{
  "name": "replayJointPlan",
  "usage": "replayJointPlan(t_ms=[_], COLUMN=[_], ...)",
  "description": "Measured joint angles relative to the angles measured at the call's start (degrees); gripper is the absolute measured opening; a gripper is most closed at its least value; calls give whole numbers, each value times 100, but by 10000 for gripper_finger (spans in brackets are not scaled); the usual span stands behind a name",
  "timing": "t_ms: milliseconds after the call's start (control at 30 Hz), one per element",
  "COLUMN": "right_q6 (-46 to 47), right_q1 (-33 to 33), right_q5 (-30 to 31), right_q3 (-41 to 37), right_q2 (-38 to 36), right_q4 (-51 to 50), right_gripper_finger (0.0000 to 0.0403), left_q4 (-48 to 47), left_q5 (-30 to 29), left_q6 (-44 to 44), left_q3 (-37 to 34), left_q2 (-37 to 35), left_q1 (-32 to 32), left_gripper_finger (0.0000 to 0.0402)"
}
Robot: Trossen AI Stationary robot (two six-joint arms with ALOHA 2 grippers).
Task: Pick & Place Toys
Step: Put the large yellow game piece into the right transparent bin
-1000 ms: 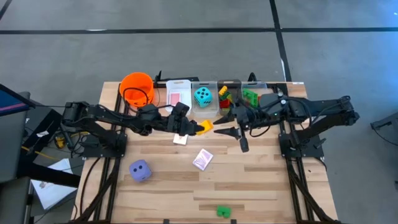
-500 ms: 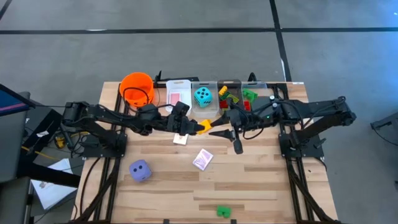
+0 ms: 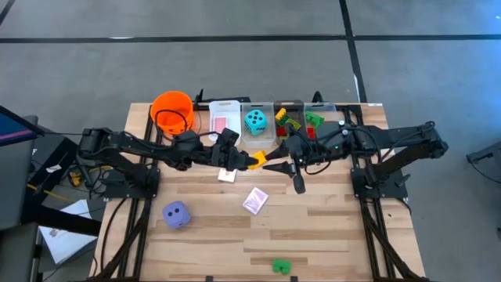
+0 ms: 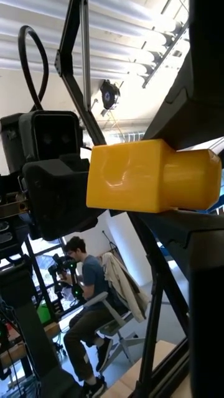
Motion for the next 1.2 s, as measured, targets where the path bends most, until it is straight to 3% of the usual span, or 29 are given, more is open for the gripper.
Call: replayJointPlan(t_ms=[233, 667, 933, 1200], right_q6=[16, 322, 1327, 3047], right_q1=[5, 9, 7, -275], right_q5=[1, 827, 2110, 3567], right_q3=[-4, -13, -13, -4], right_q2=[-2, -278, -811, -1355], right_q4=[-18, -618, -2281, -5009], right_gripper_finger=[11, 3, 2, 1], left_q4=[4, -25, 39, 19], left_q5=[2, 32, 300, 289], left_q6=[-44, 29, 27, 299], left_q3=[7, 11, 9, 9], left_q2=[-2, -2, -17, -17], left_q1=[0, 308, 621, 852], left_gripper_finger=[140, 161, 170, 163])
